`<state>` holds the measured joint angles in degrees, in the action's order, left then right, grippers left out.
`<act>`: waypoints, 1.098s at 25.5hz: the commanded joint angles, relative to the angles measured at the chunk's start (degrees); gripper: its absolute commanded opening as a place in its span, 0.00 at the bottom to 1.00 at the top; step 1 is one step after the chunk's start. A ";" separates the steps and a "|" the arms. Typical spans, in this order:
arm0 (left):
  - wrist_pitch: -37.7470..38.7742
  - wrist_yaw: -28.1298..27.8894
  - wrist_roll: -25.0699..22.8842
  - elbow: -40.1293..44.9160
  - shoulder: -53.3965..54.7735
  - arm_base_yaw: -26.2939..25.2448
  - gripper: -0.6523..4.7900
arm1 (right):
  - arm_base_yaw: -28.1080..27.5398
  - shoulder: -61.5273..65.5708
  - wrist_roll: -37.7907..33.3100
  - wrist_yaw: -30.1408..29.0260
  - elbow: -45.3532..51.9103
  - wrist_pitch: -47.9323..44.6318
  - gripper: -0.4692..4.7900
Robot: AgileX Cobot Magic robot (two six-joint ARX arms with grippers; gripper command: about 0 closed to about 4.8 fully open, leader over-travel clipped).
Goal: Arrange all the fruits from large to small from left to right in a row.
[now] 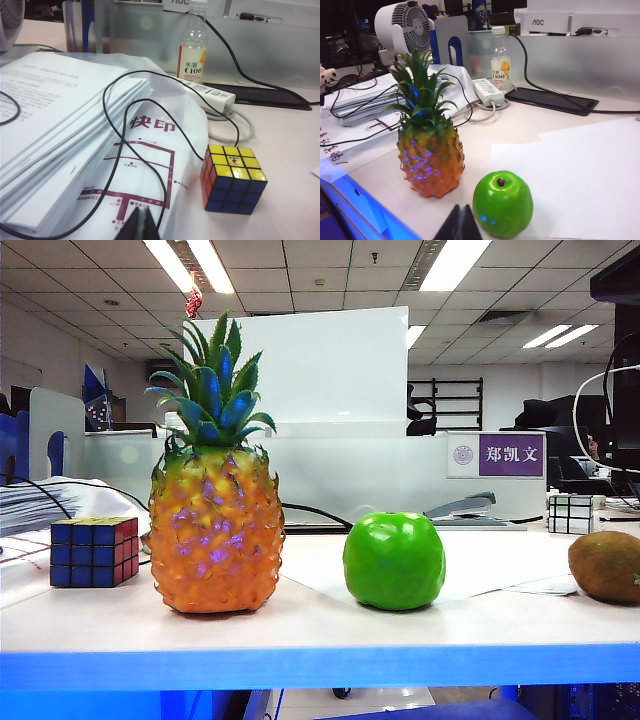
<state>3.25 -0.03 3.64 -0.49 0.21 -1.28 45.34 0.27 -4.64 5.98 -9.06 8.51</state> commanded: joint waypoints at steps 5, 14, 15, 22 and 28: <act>-0.68 0.24 -0.22 -0.07 -0.09 -0.09 0.11 | 0.04 0.02 -0.07 -0.13 -0.20 -0.61 0.09; -0.68 0.24 -0.22 -0.07 -0.09 -0.09 0.11 | -6.99 -0.20 1.70 -0.13 1.31 -0.46 0.09; -0.68 0.24 -0.22 -0.07 -0.09 -0.09 0.11 | -10.51 -0.20 1.68 -0.11 2.80 -1.75 0.09; -0.66 0.22 -0.22 -0.07 -0.09 -0.09 0.11 | -36.96 -0.20 1.20 -13.25 8.68 -13.46 0.09; -0.68 0.24 -0.22 -0.07 -0.09 -0.09 0.11 | -47.30 -0.20 1.18 -13.53 8.74 -13.25 0.09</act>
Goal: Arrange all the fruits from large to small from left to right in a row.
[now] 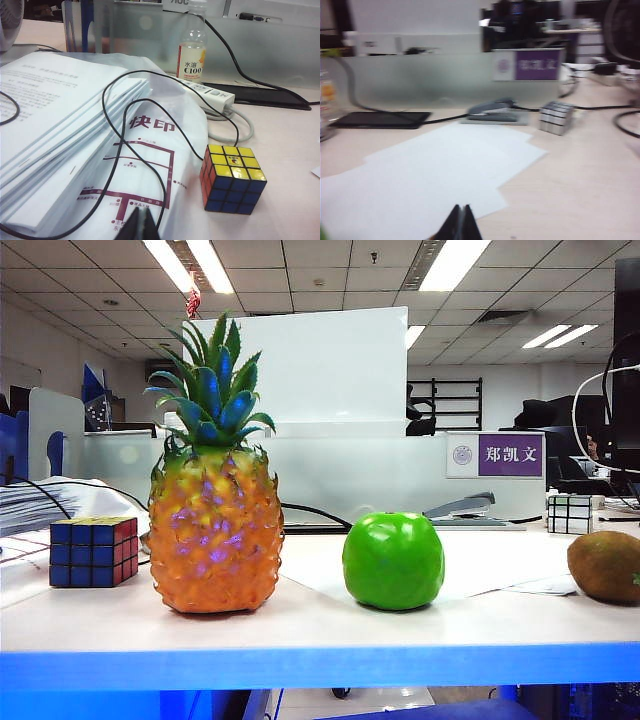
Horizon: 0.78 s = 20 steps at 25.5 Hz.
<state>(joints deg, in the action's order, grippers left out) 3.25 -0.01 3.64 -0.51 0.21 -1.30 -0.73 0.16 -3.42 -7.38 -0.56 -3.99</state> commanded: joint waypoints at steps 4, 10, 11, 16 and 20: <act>-0.66 0.22 -0.22 -0.04 -0.09 -0.07 0.11 | -1.27 -0.09 -0.83 -0.24 0.26 -0.74 0.09; -0.66 0.22 -0.22 -0.04 -0.09 -0.07 0.11 | -0.85 -0.09 -2.95 -0.33 0.26 -0.94 0.09; -0.66 0.22 -0.22 -0.04 -0.09 -0.07 0.11 | -0.61 -0.09 -3.34 -0.33 0.26 -0.94 0.09; -0.68 0.22 -0.22 -0.04 -0.09 -0.07 0.11 | 1.99 -0.09 -3.41 -0.22 0.33 -0.94 0.09; -0.66 0.22 -0.22 -0.04 -0.09 -0.07 0.11 | 1.99 -0.09 -3.45 -0.24 0.33 -0.96 0.09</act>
